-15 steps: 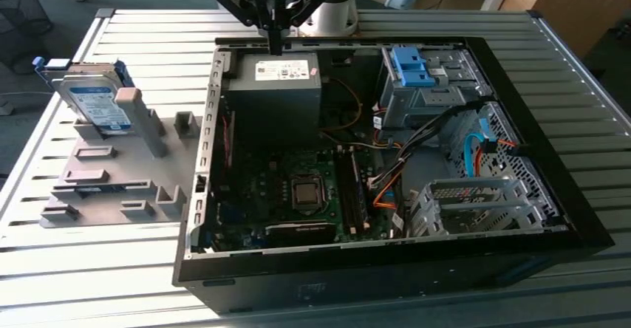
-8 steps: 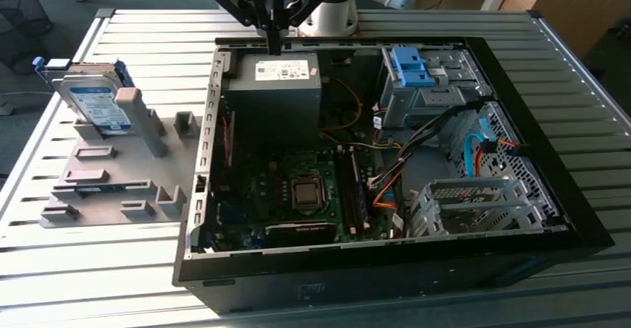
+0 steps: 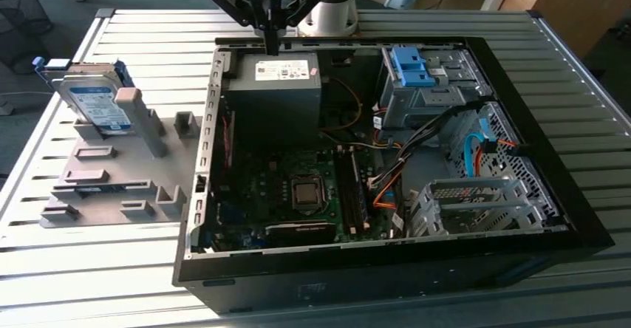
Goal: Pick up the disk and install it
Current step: 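Reach for the disk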
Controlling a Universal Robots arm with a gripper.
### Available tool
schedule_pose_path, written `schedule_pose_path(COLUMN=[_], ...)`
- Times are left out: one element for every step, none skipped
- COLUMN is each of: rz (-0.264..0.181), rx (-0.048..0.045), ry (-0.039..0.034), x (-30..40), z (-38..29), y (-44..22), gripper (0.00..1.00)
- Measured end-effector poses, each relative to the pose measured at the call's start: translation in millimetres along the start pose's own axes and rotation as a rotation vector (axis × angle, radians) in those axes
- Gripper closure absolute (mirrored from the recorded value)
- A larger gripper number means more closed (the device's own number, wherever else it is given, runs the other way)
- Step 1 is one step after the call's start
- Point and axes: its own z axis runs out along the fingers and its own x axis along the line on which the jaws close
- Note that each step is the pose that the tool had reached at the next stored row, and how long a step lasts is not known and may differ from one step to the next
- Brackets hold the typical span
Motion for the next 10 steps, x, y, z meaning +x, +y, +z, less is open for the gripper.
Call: schedule_pose_path(rz=[0.0, 0.0, 0.0, 0.0, 0.0, 0.0, 0.0, 0.0, 0.0, 0.0], rx=[0.0, 0.0, 0.0, 0.0, 0.0, 0.0, 0.0, 0.0, -0.0001, -0.0001], ry=[0.0, 0.0, 0.0, 0.0, 0.0, 0.0, 0.0, 0.0, 0.0, 0.0], x=[0.2, 0.4, 0.6, 2.8, 5.4, 5.5, 5.7, 5.8, 6.0, 6.2], z=[0.0, 0.0, 0.0, -0.1, -0.1, -0.1, -0.1, -0.1, -0.1, -0.1], y=[0.0, 0.0, 0.0, -0.2, -0.4, -0.4, -0.4, -0.4, -0.5, -0.5], gripper=[0.89, 0.89, 0.89, 0.89, 0.89, 0.89, 0.89, 0.89, 0.89, 0.89])
